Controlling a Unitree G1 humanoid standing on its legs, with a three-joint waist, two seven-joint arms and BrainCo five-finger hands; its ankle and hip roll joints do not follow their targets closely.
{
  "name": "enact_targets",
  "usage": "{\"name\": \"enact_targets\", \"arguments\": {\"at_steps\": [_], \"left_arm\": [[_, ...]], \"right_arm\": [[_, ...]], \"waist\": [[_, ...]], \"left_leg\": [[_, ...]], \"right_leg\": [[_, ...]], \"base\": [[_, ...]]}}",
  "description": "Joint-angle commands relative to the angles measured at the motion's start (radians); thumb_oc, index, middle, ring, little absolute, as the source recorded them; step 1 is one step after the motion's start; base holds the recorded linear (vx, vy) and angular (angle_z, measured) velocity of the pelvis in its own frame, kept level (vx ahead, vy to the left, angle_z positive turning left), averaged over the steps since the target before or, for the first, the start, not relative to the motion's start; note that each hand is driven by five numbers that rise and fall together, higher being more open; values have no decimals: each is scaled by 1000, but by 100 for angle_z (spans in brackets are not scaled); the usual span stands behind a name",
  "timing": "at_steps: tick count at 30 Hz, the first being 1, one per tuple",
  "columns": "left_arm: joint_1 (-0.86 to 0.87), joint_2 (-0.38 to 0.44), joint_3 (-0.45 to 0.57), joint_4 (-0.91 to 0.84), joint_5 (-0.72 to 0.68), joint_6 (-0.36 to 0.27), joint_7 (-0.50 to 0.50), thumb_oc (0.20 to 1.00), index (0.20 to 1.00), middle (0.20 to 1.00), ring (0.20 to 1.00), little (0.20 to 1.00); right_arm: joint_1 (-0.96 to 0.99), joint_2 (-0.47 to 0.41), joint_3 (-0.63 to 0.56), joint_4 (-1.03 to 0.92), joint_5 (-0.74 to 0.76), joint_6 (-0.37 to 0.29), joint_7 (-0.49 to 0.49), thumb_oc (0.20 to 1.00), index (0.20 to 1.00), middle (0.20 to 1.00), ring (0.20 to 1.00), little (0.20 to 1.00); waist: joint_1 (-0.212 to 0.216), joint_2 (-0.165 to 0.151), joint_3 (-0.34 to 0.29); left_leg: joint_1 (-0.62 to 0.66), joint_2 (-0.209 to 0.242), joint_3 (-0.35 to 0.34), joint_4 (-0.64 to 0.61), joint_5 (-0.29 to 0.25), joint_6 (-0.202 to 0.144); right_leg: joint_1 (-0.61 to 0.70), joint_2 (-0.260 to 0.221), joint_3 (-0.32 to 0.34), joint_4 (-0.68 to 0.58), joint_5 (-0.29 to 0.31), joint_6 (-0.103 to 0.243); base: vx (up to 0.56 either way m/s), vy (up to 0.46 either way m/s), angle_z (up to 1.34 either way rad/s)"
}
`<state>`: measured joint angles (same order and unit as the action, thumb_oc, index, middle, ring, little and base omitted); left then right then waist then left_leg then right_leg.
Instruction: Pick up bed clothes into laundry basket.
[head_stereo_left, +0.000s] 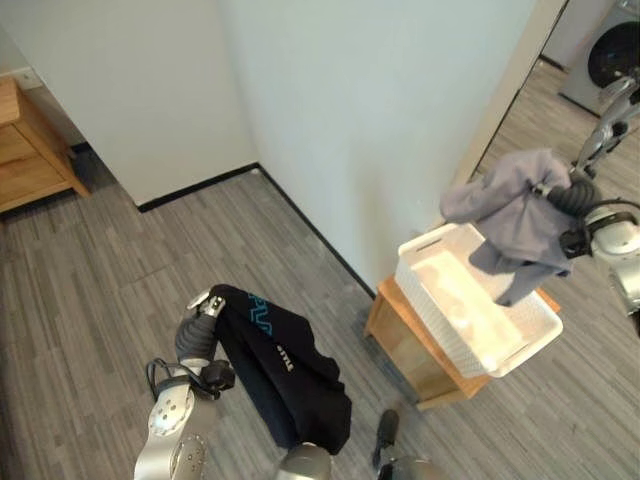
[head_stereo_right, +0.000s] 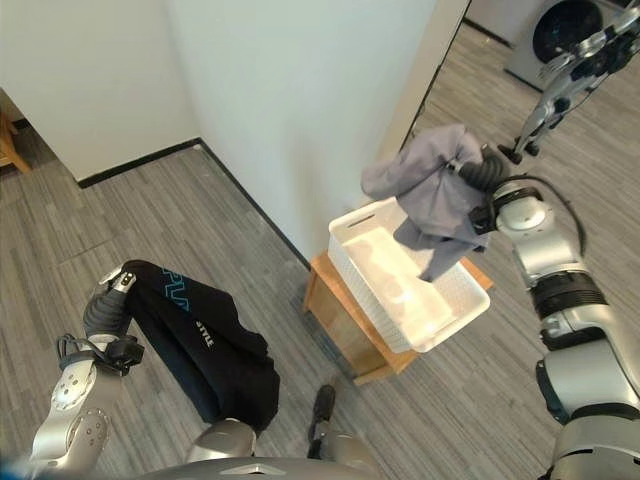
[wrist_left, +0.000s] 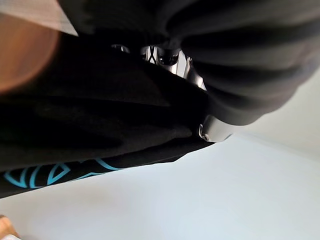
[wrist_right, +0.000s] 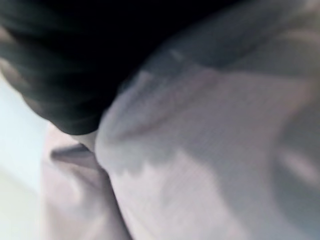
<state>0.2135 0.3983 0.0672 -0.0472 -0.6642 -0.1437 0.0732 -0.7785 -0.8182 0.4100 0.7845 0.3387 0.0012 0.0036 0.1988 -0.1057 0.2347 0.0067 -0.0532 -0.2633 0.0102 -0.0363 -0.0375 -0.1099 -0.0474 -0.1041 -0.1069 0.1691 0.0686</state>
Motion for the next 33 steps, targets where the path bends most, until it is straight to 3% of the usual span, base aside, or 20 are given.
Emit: {"name": "enact_targets", "arguments": {"at_steps": [1, 7, 10, 11, 14, 15, 16, 21, 28, 29, 31, 33], "left_arm": [[-65, 40, -8, -129, -37, -63, 7, 200, 200, 200, 200, 200], [-75, 37, -16, -126, -39, -67, 13, 200, 200, 200, 200, 200], [-74, 34, -18, -123, -34, -68, 14, 200, 200, 200, 200, 200], [-78, 39, -23, -118, -22, -66, 17, 200, 200, 200, 200, 200], [-84, 33, -31, -117, -21, -71, 20, 200, 200, 200, 200, 200], [-86, 33, -31, -113, -19, -71, 20, 200, 200, 200, 200, 200], [-86, 33, -31, -113, -19, -71, 20, 200, 200, 200, 200, 200], [-102, 34, -29, -95, -15, -73, 27, 200, 200, 200, 200, 200], [-86, 43, 33, -83, 5, -75, 36, 200, 200, 200, 200, 200], [-90, 52, 63, -81, 32, -70, 36, 200, 200, 200, 200, 200], [-96, 66, 63, -78, 40, -71, 32, 200, 200, 200, 200, 200], [-145, 128, 104, -64, 73, -74, 39, 200, 200, 200, 200, 200]], "right_arm": [[-212, -22, 73, 105, -74, 1, -48, 200, 200, 200, 200, 200], [-313, 30, 158, 320, -184, 16, -34, 200, 200, 200, 200, 200], [-325, 37, 201, 340, -256, 12, -28, 200, 200, 200, 200, 200], [-324, 41, 258, 314, -348, 10, -12, 200, 200, 200, 200, 200], [-301, 53, 261, 306, -369, 12, -4, 200, 200, 200, 200, 200], [-292, 61, 267, 317, -377, 16, 13, 391, 391, 391, 391, 391], [-292, 62, 268, 318, -377, 15, 14, 1000, 1000, 1000, 1000, 1000], [-326, 63, 320, 284, -394, 13, 45, 1000, 1000, 1000, 1000, 1000], [-260, -92, 314, -165, -384, 6, 94, 1000, 1000, 1000, 1000, 1000], [-186, -157, 204, -328, -324, -11, 68, 1000, 1000, 1000, 1000, 1000], [-127, -176, 147, -379, -307, -16, 69, 1000, 1000, 1000, 1000, 1000], [16, -218, -25, -572, -248, -36, 56, 1000, 1000, 1000, 1000, 1000]], "waist": [[-4, 39, 19], [2, 57, 49], [1, 63, 58], [-2, 65, 66], [-5, 69, 72], [-6, 69, 74], [-6, 69, 74], [-19, 66, 76], [-62, 49, 52], [-87, 54, 38], [-85, 53, 32], [-118, 62, 3]], "left_leg": [[-55, 57, -34, -36, 77, -45], [-85, 50, -28, -32, 83, -44], [-92, 49, -25, -34, 87, -45], [-97, 49, -22, -38, 91, -47], [-100, 49, -21, -43, 94, -47], [-101, 50, -21, -44, 95, -48], [-101, 50, -21, -44, 95, -48], [-90, 52, -11, -57, 95, -48], [-46, 64, 29, -78, 81, -44], [-31, 65, 43, -82, 74, -41], [-23, 66, 47, -84, 70, -39], [-9, 63, 67, -83, 67, -34]], "right_leg": [[92, -2, -13, 20, -127, 23], [59, 0, -5, 20, -118, 22], [50, 1, 0, 20, -115, 23], [44, 1, 0, 20, -114, 23], [39, 2, 3, 20, -115, 22], [39, 1, 4, 20, -116, 22], [39, 1, 4, 20, -116, 22], [37, 2, 20, 20, -116, 23], [59, 6, 52, 20, -124, 27], [66, 5, 61, 20, -127, 32], [71, 4, 63, 20, -129, 33], [78, -2, 75, 20, -125, 38]], "base": [[-64, 10, 0], [-48, 13, -4], [-23, 13, -4], [0, 0, 0], [0, 0, 0], [0, 0, 0], [0, 0, 0], [3, 7, -1], [21, 37, -21], [37, 39, -9], [35, 30, -16], [10, 51, -28]]}}
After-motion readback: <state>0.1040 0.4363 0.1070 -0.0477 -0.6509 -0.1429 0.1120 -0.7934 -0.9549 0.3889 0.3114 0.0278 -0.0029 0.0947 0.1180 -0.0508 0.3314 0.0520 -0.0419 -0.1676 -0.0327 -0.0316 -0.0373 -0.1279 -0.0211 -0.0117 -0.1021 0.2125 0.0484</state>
